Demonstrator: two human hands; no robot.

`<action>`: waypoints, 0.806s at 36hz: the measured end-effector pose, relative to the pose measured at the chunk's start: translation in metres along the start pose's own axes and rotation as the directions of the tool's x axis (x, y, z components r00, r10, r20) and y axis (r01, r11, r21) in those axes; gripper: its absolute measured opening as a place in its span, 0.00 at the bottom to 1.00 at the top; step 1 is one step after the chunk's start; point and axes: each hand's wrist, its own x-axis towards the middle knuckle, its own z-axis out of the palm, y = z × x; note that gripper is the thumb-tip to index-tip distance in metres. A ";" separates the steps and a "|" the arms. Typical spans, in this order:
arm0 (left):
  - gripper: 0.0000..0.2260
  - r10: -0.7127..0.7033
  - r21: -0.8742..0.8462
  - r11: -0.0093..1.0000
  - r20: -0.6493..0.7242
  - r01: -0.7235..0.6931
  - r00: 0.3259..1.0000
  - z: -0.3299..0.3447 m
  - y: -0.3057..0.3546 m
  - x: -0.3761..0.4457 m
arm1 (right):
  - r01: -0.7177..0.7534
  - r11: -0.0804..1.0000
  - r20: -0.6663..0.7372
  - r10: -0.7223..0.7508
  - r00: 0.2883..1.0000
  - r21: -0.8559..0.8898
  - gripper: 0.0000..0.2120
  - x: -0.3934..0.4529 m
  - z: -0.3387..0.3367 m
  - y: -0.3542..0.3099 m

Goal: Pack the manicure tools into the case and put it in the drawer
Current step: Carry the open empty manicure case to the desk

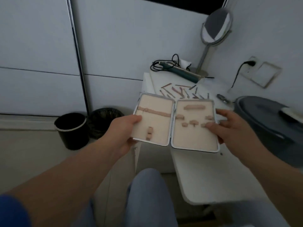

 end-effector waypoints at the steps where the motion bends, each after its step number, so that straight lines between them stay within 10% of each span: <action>1: 0.07 0.005 0.049 0.999 -0.003 -0.005 1.000 0.007 -0.002 -0.004 | -0.004 0.999 -0.019 0.004 1.000 -0.046 0.20 -0.004 -0.005 0.005; 14: 0.09 0.130 0.334 0.936 -0.033 -0.111 0.991 0.035 -0.048 -0.004 | 0.017 0.870 0.017 -0.010 1.000 -0.492 0.19 -0.013 -0.030 0.058; 21: 0.19 0.551 0.834 0.175 0.358 -0.524 0.754 0.037 -0.030 -0.023 | 0.276 0.797 0.227 -0.179 0.957 -0.537 0.20 -0.003 -0.026 0.056; 29: 0.25 0.201 0.793 -0.084 0.606 -0.603 0.769 0.062 -0.046 -0.032 | 0.314 0.784 0.322 -0.155 0.934 -0.535 0.24 0.006 -0.018 0.059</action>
